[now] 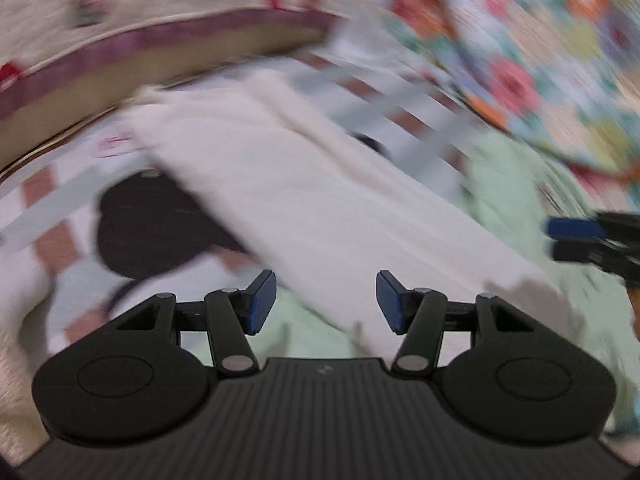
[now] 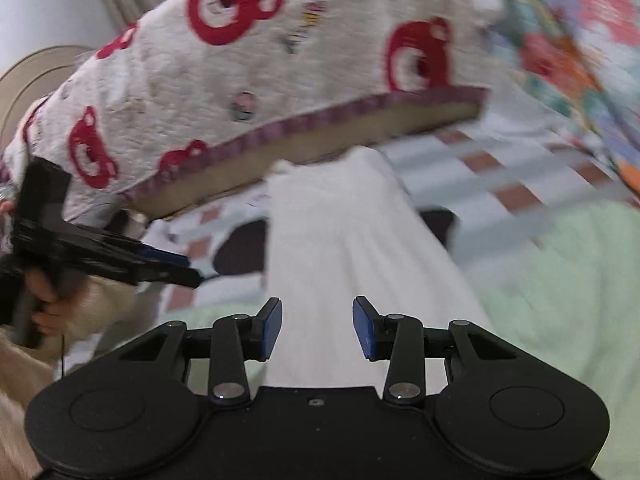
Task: Fold clothes
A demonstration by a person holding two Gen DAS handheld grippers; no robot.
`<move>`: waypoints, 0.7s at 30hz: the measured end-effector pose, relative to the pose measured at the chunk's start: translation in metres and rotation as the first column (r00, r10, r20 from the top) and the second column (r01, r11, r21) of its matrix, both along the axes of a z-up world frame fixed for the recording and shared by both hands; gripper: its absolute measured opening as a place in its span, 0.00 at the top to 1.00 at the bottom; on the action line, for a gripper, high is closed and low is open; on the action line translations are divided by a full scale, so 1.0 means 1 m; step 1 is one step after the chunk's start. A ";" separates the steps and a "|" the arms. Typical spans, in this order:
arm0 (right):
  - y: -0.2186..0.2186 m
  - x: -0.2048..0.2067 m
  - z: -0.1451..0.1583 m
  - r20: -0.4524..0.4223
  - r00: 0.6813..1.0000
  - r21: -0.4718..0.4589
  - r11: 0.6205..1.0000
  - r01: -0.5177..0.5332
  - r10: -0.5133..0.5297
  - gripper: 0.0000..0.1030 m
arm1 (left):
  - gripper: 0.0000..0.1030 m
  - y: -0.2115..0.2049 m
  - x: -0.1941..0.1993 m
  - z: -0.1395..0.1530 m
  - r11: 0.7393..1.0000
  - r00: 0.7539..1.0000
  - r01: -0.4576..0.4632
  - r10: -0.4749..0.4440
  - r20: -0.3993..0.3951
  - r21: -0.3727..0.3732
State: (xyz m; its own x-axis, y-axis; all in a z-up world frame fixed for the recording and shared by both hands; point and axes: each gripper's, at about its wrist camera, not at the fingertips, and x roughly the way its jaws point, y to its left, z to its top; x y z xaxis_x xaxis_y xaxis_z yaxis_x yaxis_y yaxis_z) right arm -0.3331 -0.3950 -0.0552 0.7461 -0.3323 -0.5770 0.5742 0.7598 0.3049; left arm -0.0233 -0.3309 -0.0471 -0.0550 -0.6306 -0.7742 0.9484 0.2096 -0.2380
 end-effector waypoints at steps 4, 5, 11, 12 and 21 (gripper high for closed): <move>-0.044 0.058 0.005 -0.079 0.996 -0.165 0.984 -0.062 0.050 0.56 | 0.47 -0.029 0.048 -0.015 0.993 0.991 -0.115 0.117 0.057 -0.040; -0.056 0.073 0.006 -0.100 0.993 -0.220 0.973 -0.075 0.054 0.56 | 0.47 -0.035 0.057 -0.019 0.990 0.988 -0.130 0.134 0.071 -0.049; -0.134 0.145 0.001 -0.210 0.976 -0.190 0.977 -0.100 0.060 0.79 | 0.48 -0.072 0.104 -0.049 0.977 0.979 -0.198 0.200 0.030 -0.074; -0.145 0.153 -0.003 -0.213 0.975 -0.181 0.979 -0.098 0.058 0.81 | 0.48 -0.081 0.109 -0.053 0.979 0.981 -0.190 0.193 0.032 -0.078; -0.250 0.207 -0.075 -0.280 0.957 -0.037 0.997 0.065 -0.073 0.47 | 0.49 -0.177 0.113 -0.089 0.998 0.931 0.056 -0.038 0.363 -0.041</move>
